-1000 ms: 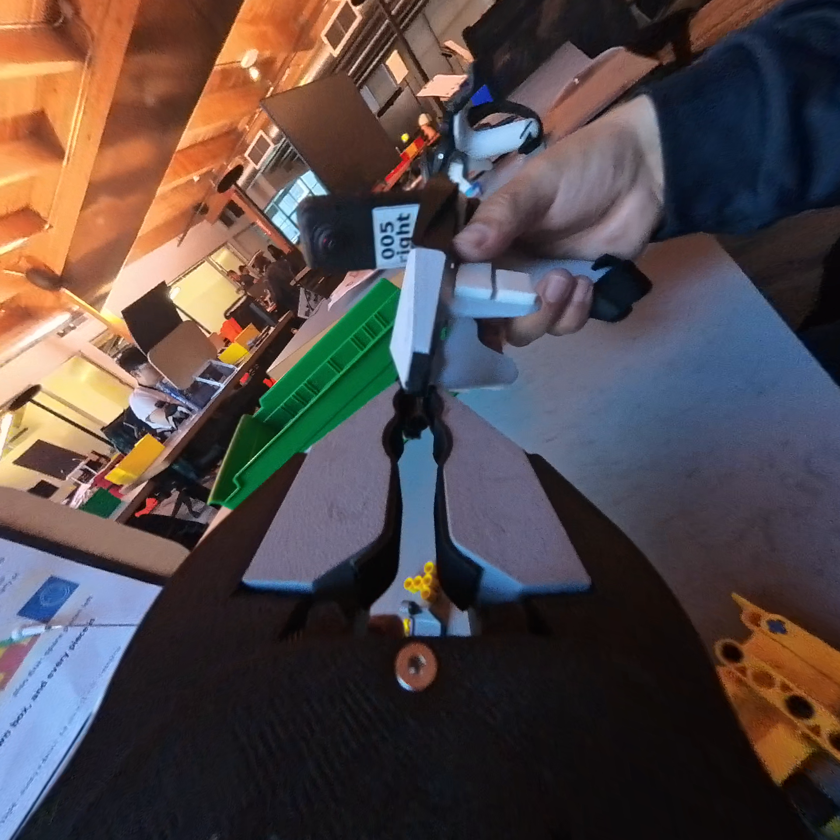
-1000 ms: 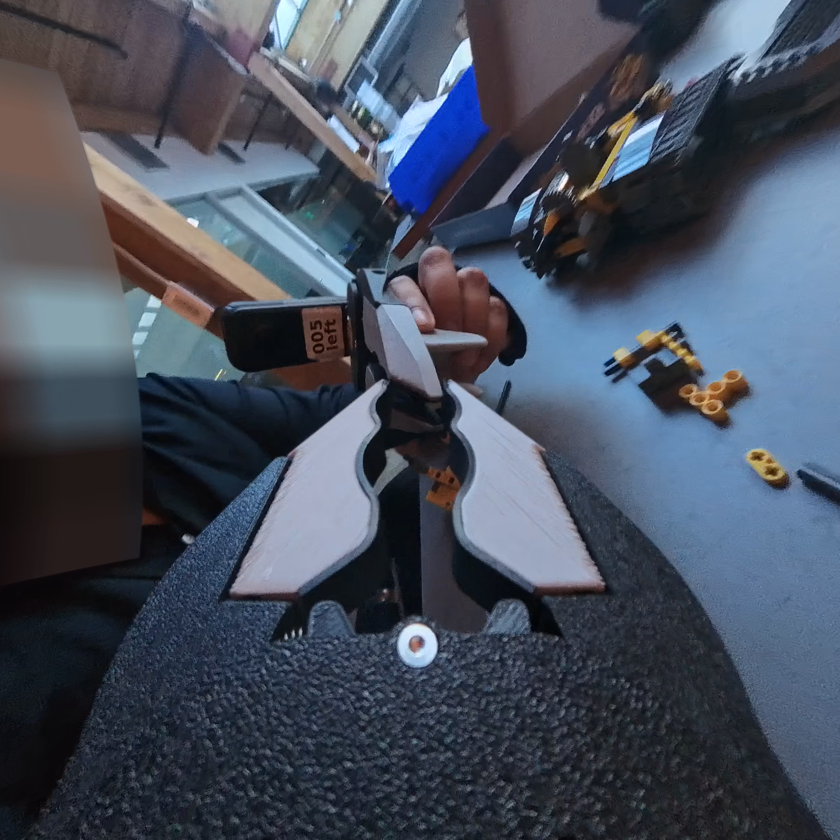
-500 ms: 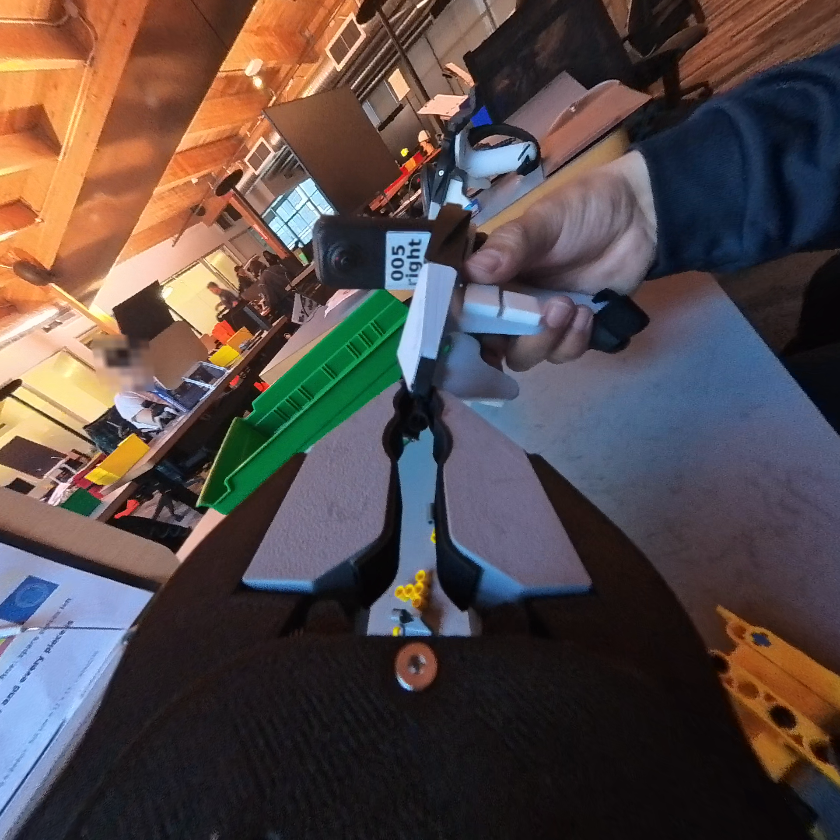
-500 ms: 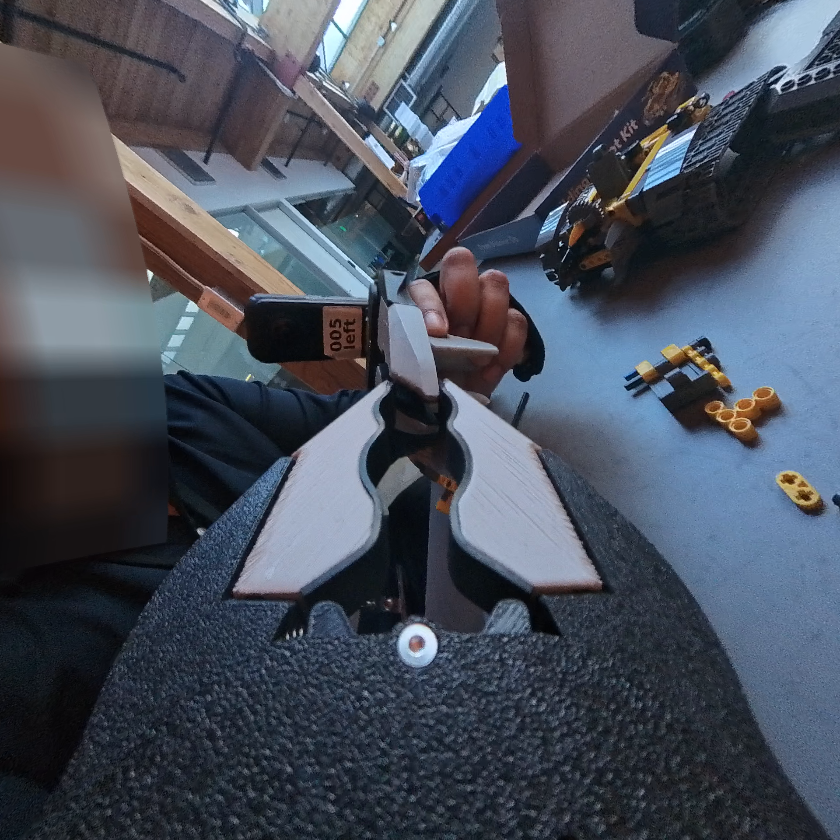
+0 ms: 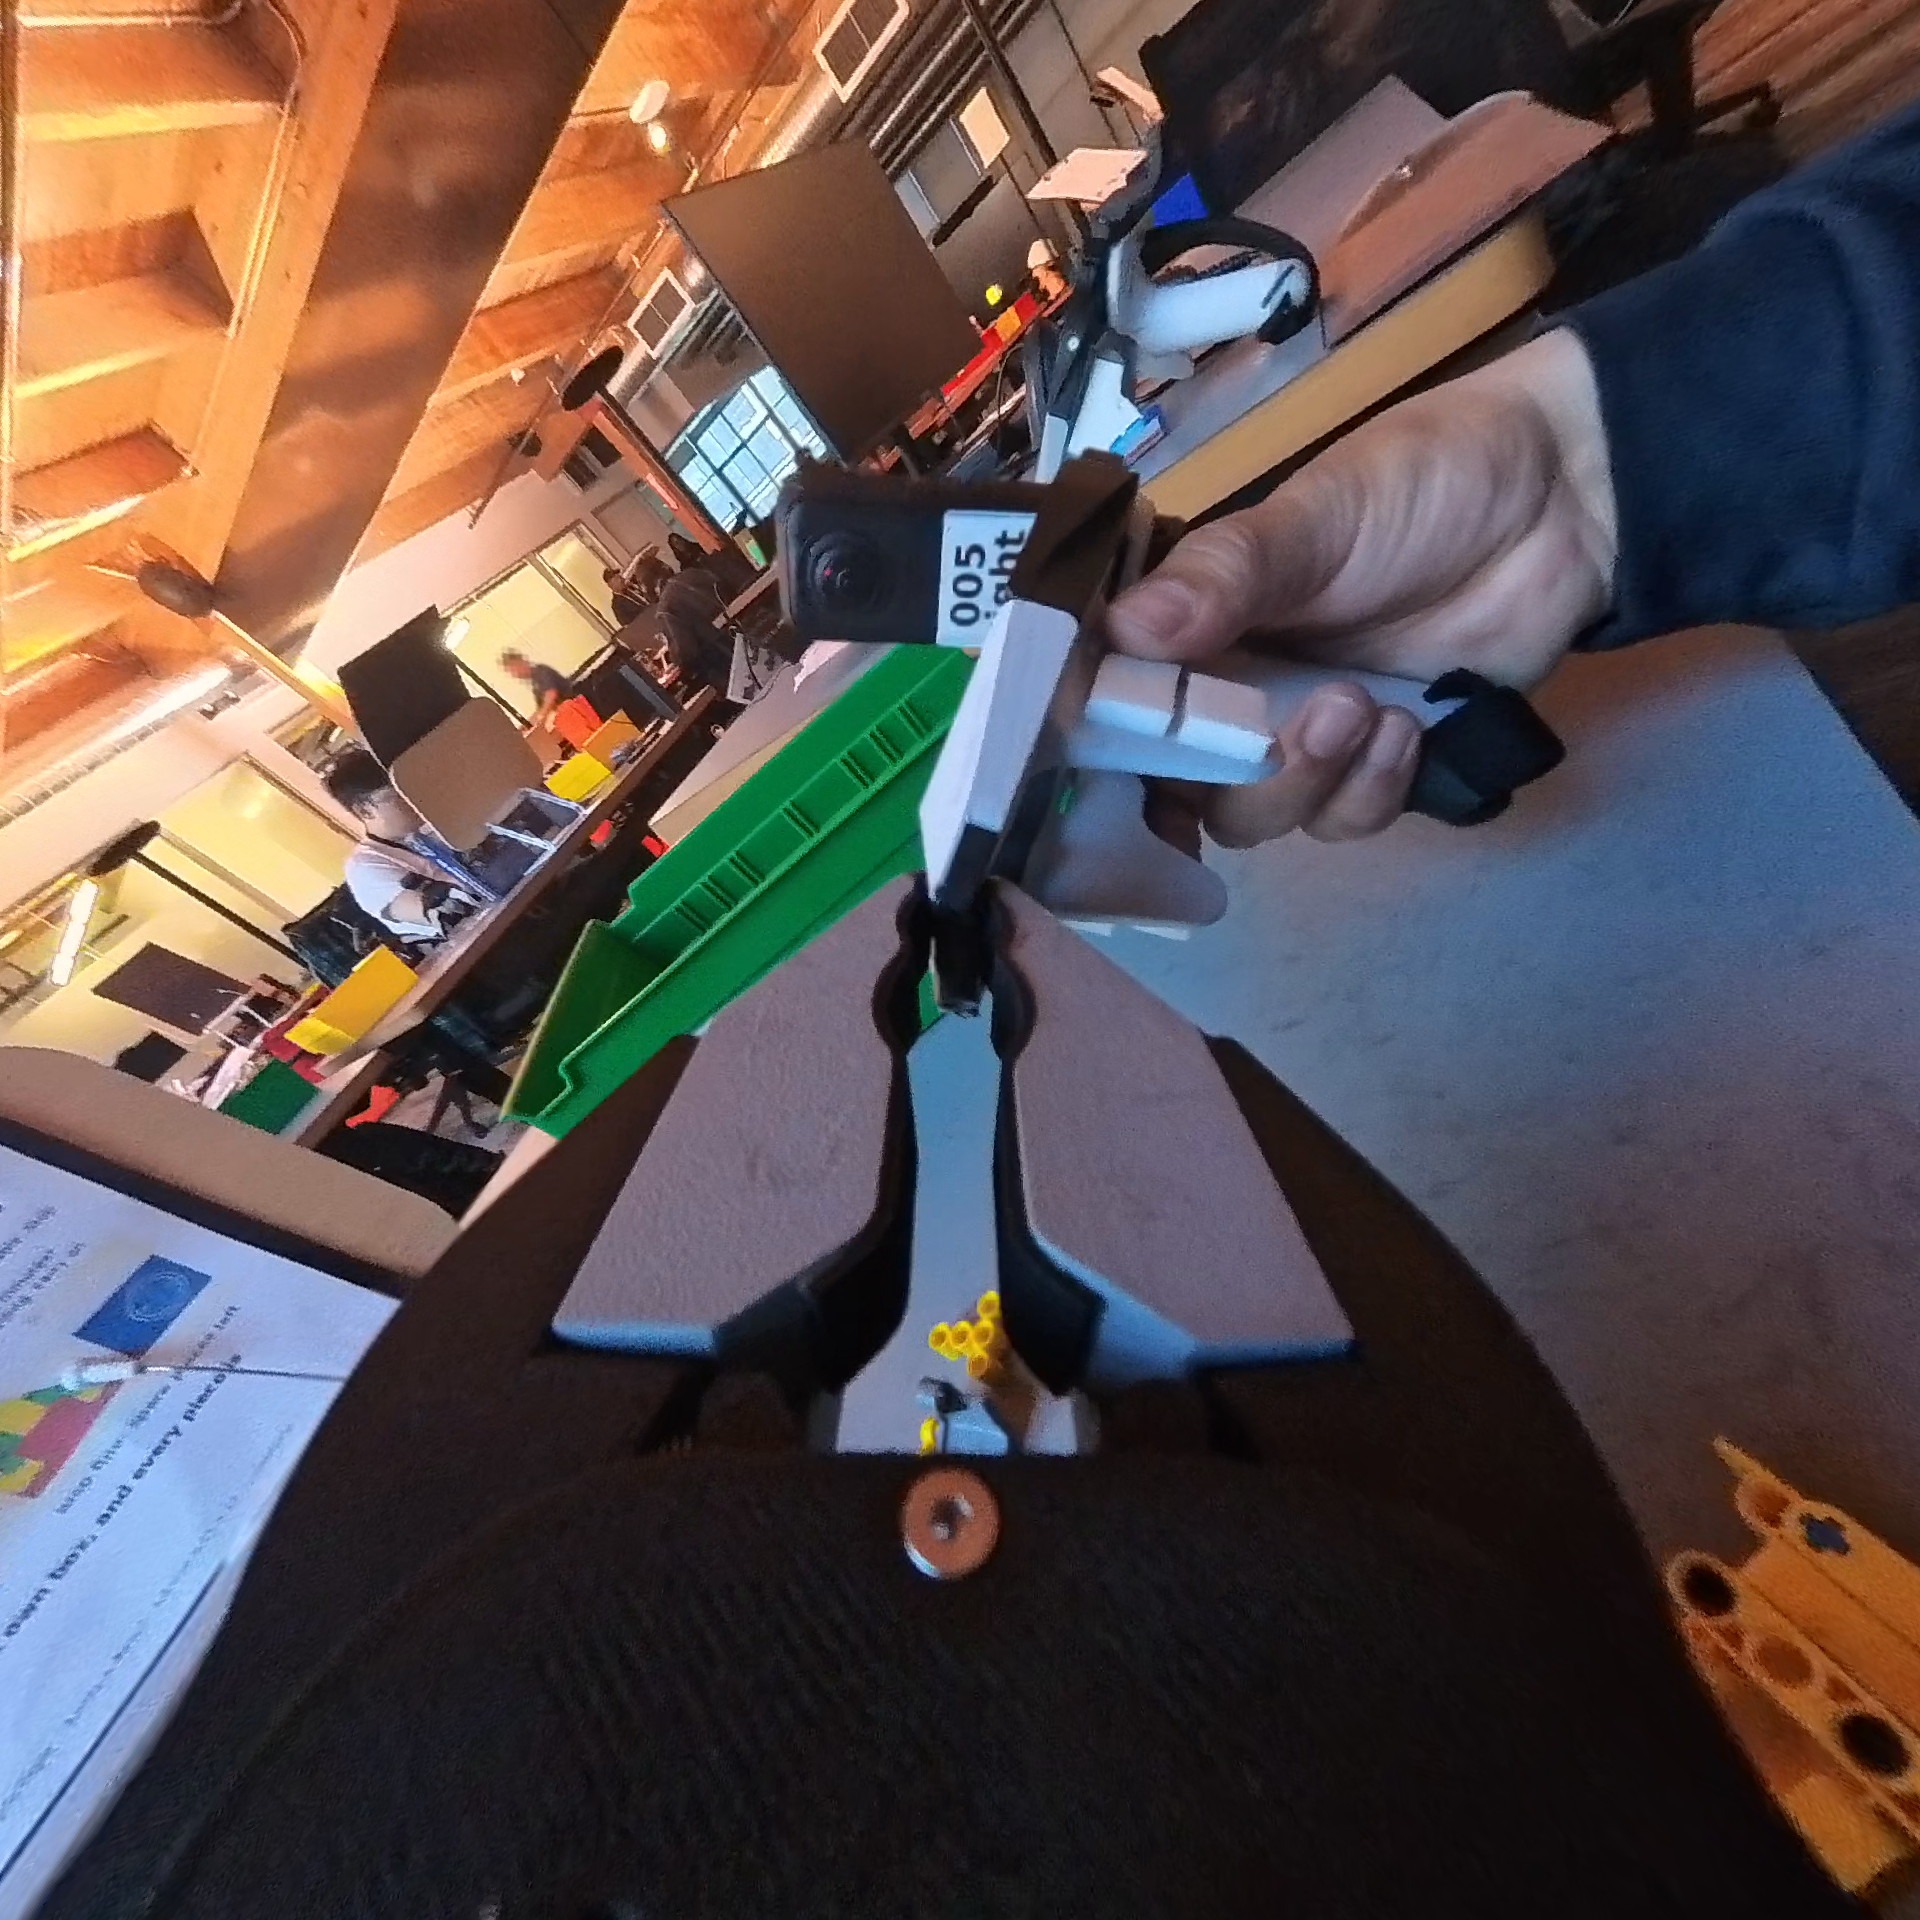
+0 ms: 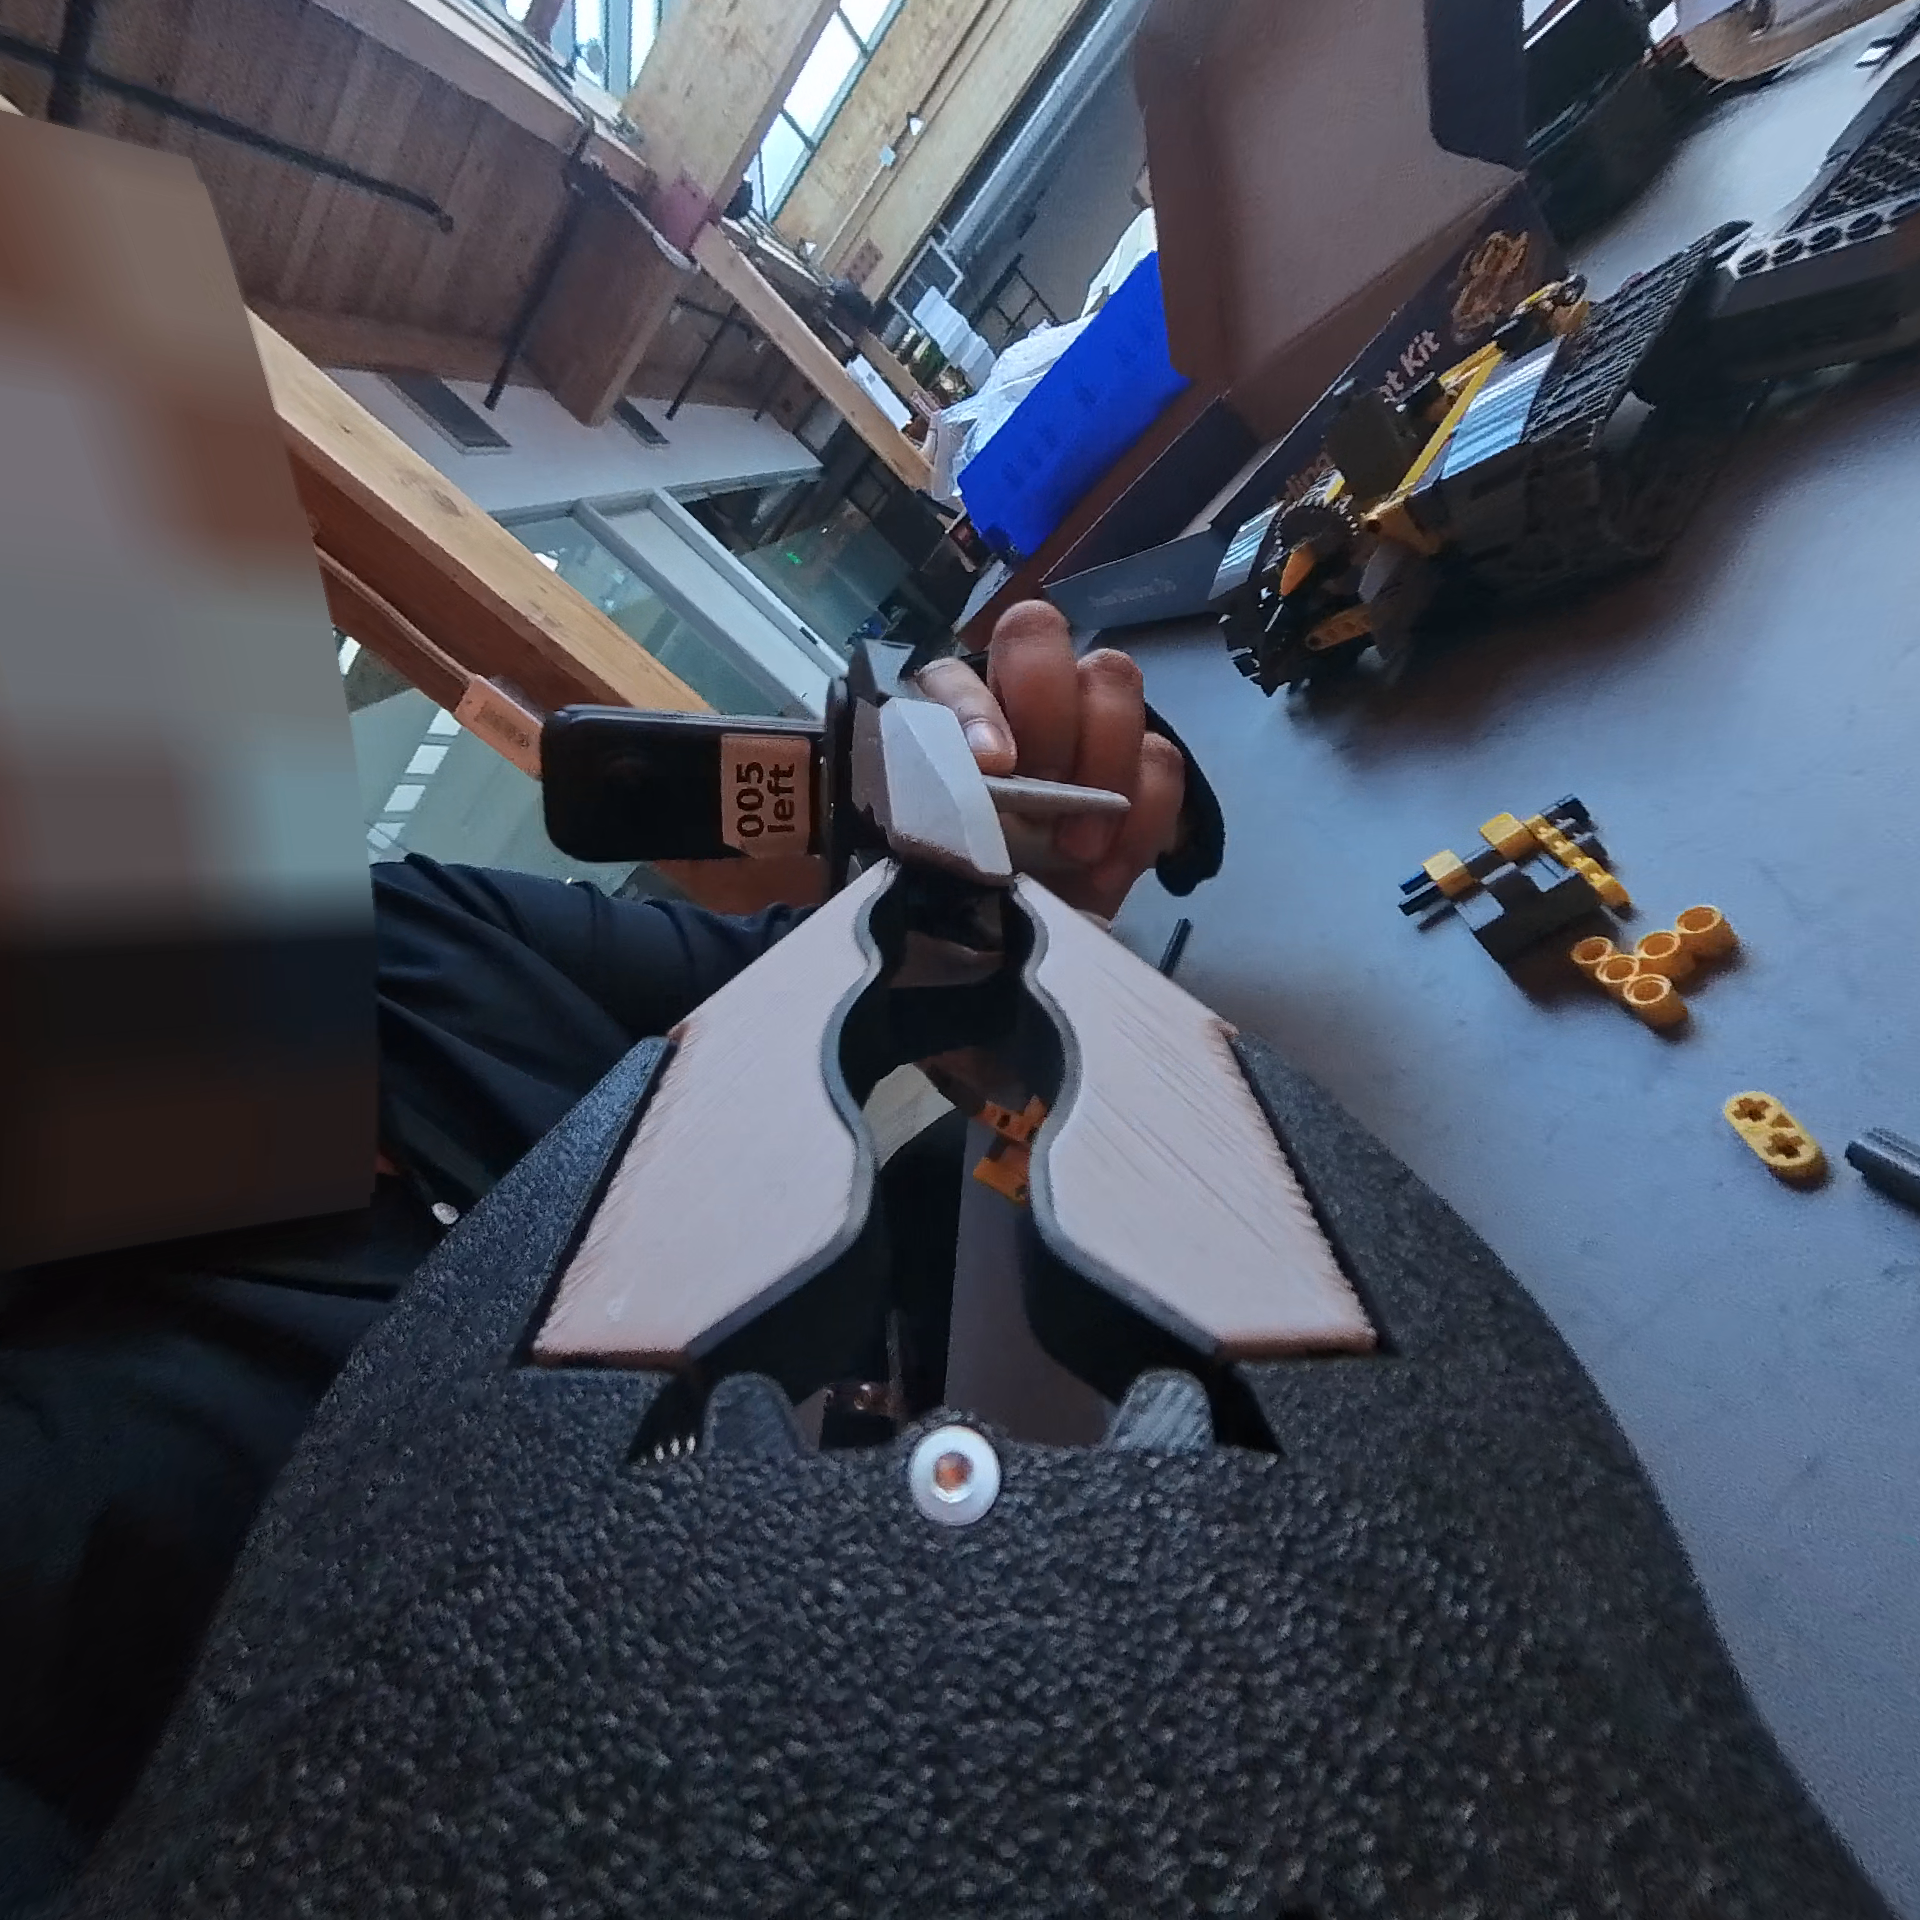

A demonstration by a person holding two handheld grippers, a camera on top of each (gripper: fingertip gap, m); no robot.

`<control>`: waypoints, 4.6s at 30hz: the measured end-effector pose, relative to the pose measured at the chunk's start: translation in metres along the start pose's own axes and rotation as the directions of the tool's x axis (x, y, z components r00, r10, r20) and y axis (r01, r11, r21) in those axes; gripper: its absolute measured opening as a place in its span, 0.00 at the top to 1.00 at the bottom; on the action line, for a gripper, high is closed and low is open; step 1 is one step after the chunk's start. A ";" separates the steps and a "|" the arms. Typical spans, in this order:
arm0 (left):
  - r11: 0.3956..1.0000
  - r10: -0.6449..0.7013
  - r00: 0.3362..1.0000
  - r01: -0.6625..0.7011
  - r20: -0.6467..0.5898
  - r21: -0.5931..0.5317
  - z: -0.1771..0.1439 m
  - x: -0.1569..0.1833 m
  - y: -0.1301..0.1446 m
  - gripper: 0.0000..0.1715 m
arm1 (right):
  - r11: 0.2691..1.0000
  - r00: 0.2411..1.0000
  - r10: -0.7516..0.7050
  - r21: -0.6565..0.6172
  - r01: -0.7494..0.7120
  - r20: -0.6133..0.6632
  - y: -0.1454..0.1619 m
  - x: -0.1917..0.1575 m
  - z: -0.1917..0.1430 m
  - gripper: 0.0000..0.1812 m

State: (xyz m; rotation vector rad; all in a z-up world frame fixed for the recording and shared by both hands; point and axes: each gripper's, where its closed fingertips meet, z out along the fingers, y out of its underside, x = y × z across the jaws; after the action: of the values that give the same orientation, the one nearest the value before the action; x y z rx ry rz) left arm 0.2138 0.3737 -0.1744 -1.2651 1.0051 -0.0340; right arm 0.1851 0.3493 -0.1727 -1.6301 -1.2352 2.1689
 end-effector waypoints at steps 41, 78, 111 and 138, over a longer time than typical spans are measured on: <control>0.234 -0.953 0.229 0.972 -0.197 -0.002 0.000 -0.056 0.036 0.69 | 0.901 0.058 -0.387 -0.364 0.238 -0.920 -0.120 0.075 -0.210 0.96; 0.635 -0.769 0.624 0.717 -0.140 -0.289 0.010 -0.048 0.065 0.85 | 0.845 0.493 -0.531 -0.381 0.376 -0.689 -0.083 0.139 -0.015 0.70; 0.659 -0.691 0.705 0.705 0.160 -0.263 -0.009 -0.075 0.106 0.21 | 0.861 0.618 -0.504 -0.289 0.419 -0.603 -0.076 0.124 0.011 0.27; 0.616 -0.607 0.731 0.680 0.311 -0.398 -0.012 -0.070 0.131 0.82 | 0.812 0.732 -0.578 -0.344 0.472 -0.360 -0.045 0.091 0.033 0.77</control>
State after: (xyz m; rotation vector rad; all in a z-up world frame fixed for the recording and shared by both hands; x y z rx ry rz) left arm 0.1004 0.4487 -0.2353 -2.0355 0.3695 -0.2597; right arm 0.1061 0.4136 -0.2054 -1.4831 -1.5867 1.2497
